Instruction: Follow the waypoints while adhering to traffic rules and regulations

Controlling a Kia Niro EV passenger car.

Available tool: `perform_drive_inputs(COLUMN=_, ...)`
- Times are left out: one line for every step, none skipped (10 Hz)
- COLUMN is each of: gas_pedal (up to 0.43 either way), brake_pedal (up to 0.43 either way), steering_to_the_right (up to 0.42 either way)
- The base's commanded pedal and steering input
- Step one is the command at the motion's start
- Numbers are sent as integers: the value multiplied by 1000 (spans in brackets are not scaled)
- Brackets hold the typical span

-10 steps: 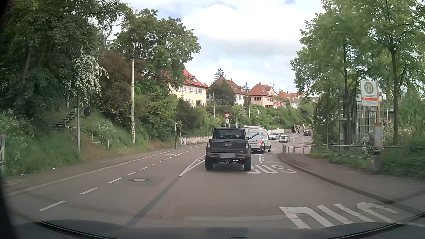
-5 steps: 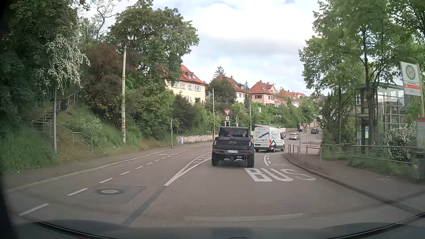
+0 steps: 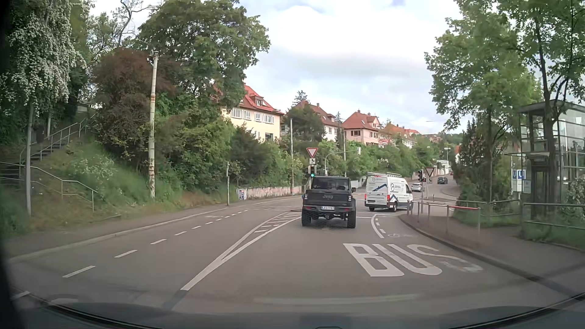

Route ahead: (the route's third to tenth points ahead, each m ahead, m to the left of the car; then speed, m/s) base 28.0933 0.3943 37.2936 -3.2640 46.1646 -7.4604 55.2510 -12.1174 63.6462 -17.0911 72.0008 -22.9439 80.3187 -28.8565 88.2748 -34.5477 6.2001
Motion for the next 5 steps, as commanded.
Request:
perform_drive_inputs(gas_pedal=98, brake_pedal=0, steering_to_the_right=9)
perform_drive_inputs(gas_pedal=98, brake_pedal=0, steering_to_the_right=7)
perform_drive_inputs(gas_pedal=98, brake_pedal=0, steering_to_the_right=6)
perform_drive_inputs(gas_pedal=98, brake_pedal=0, steering_to_the_right=12)
perform_drive_inputs(gas_pedal=98, brake_pedal=0, steering_to_the_right=21)
